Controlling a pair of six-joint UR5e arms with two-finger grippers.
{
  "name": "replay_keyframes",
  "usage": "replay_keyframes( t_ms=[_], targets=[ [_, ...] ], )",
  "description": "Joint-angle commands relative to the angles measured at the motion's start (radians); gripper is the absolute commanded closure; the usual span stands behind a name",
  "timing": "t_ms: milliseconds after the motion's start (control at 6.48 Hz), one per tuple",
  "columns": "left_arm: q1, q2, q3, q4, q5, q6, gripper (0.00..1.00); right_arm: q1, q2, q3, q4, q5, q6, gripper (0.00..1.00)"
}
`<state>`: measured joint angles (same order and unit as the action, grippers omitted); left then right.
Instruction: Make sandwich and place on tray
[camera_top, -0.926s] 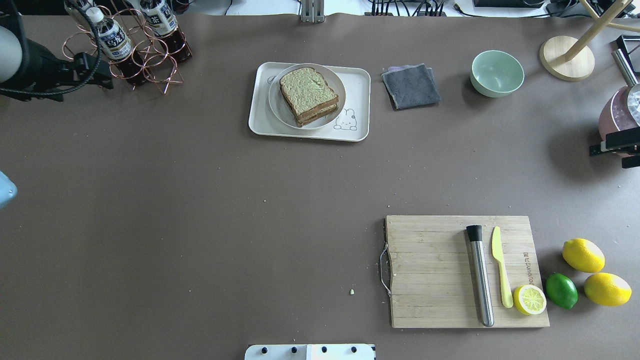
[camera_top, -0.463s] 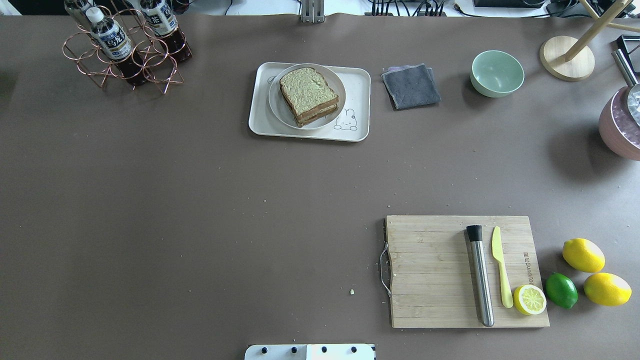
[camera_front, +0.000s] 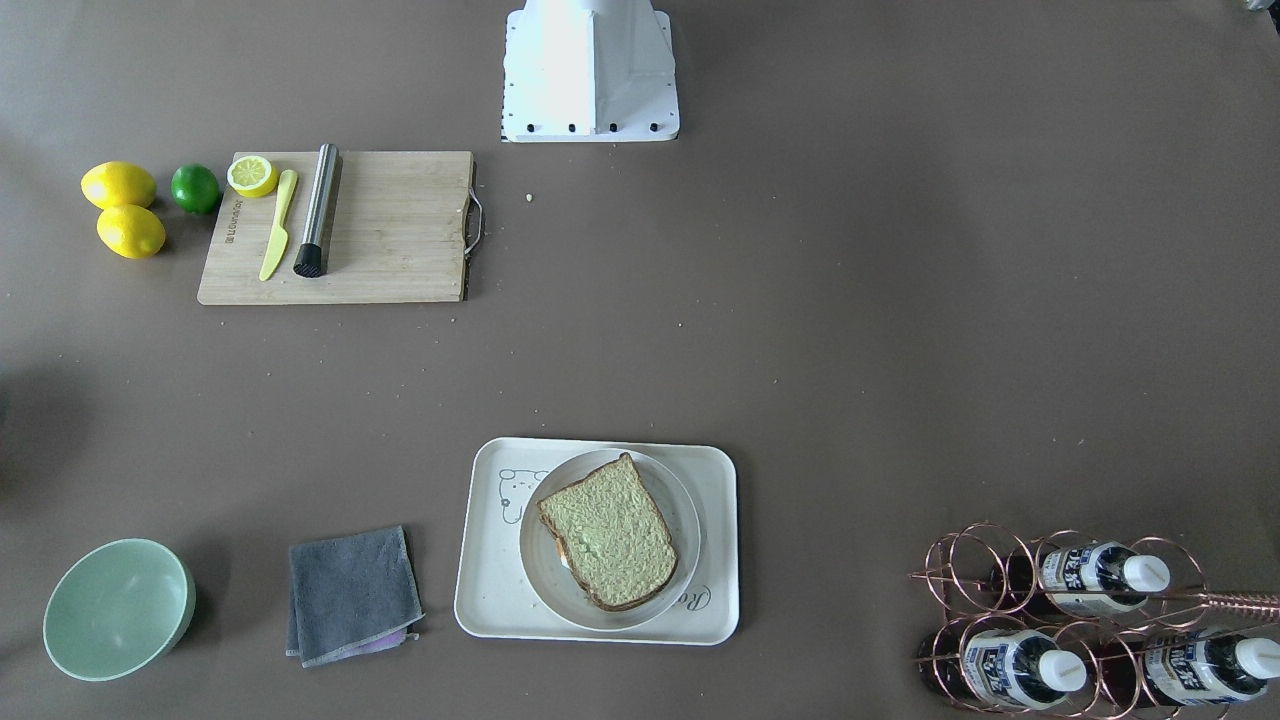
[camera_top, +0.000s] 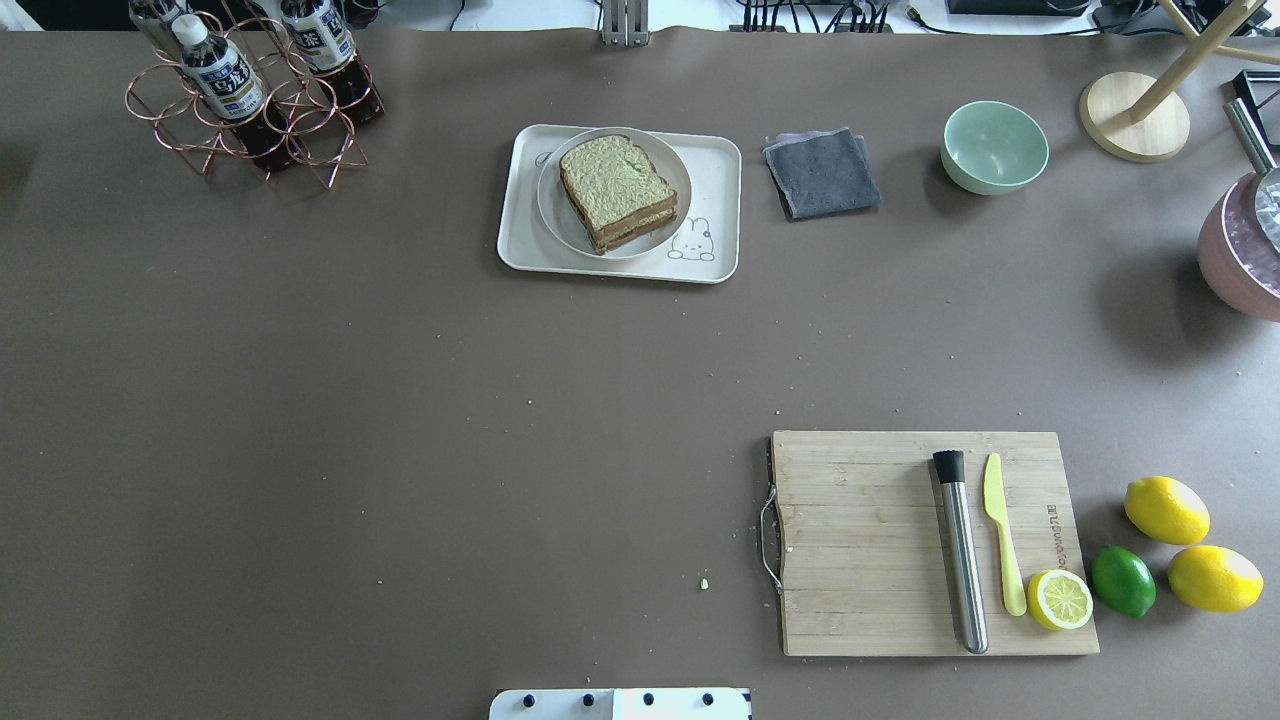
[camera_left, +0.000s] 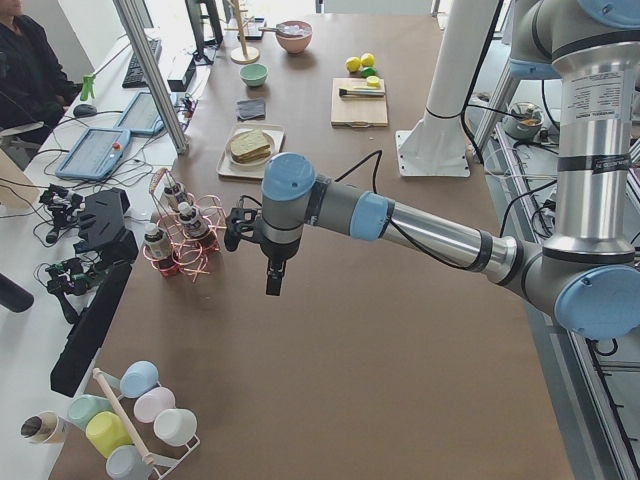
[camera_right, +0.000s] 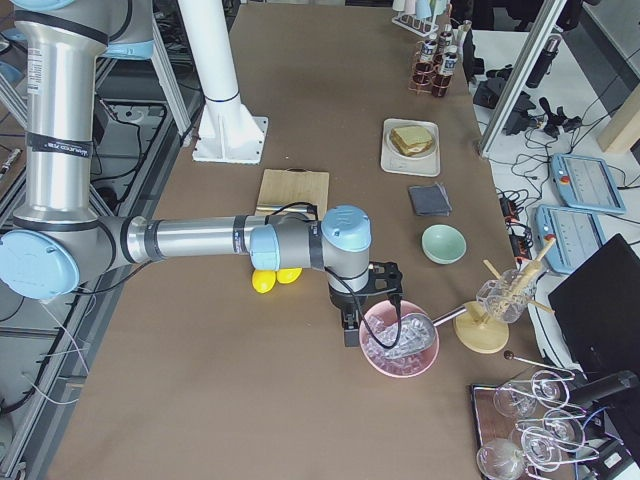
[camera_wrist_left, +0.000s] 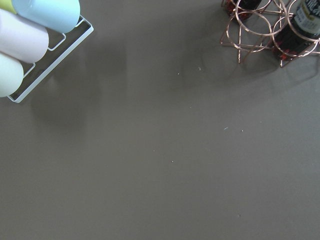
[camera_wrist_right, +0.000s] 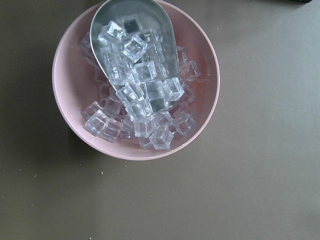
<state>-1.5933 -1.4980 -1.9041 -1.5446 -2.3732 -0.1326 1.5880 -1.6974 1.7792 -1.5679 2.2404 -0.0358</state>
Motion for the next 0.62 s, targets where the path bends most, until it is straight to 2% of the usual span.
replay_keyframes(
  t_ms=[0,154,463],
  targets=[
    [-0.017,0.021,0.119,-0.092,-0.047,0.041,0.03,0.007,-0.002,-0.05,0.002,0.074,-0.003,0.0],
    [-0.017,0.019,0.173,-0.138,-0.052,0.041,0.03,0.01,-0.002,-0.063,0.003,0.096,-0.001,0.0],
    [-0.017,0.021,0.25,-0.224,-0.142,0.034,0.03,0.01,-0.002,-0.064,0.003,0.16,0.002,0.0]
  ],
)
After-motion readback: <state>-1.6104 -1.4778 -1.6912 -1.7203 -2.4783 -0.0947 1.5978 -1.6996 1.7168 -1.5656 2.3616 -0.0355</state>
